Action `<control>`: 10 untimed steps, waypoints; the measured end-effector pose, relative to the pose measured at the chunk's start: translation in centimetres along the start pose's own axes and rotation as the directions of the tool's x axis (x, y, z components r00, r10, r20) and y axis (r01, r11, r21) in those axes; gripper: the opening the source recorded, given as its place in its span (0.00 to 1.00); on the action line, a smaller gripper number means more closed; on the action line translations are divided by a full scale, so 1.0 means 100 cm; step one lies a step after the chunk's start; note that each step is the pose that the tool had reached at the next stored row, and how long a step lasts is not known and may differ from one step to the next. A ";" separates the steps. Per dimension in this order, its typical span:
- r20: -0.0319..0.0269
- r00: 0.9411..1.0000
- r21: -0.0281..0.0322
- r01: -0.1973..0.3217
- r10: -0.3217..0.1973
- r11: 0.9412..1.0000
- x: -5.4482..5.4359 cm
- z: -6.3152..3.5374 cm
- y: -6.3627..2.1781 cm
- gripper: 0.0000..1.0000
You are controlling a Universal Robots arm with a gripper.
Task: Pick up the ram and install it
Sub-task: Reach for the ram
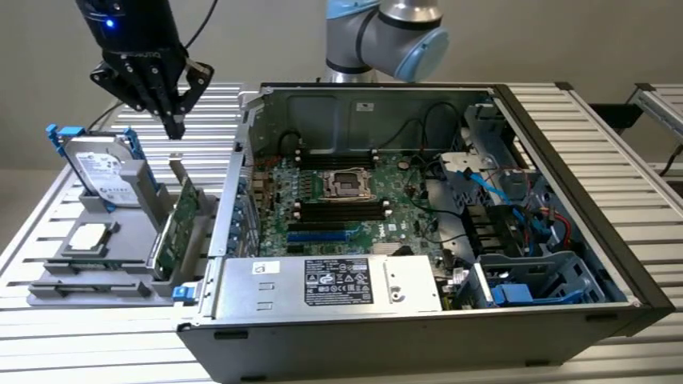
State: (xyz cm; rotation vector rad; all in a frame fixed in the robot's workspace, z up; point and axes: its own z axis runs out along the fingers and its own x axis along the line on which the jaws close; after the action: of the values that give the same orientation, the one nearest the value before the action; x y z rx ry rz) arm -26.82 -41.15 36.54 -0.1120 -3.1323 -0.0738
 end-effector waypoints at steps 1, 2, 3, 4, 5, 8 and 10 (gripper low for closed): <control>-0.002 1.000 0.000 0.000 0.000 1.000 0.003 0.0012 -0.0014 0.11; -0.003 1.000 0.000 0.000 0.000 1.000 0.007 0.0025 -0.0030 0.11; -0.004 1.000 0.000 0.000 0.000 1.000 0.010 0.0036 -0.0044 0.11; -0.005 1.000 0.000 0.000 0.000 1.000 0.013 0.0047 -0.0062 0.11; -0.006 1.000 0.000 0.000 0.000 1.000 0.016 0.0057 -0.0083 0.11; -0.008 1.000 0.001 0.000 0.000 1.000 0.024 0.0086 -0.0148 0.11; -0.010 1.000 0.001 0.000 0.000 1.000 0.029 0.0106 -0.0191 0.11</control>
State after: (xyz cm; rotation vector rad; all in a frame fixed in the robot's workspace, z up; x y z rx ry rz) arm -29.84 -42.80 35.42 -0.1120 -3.1227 -0.0730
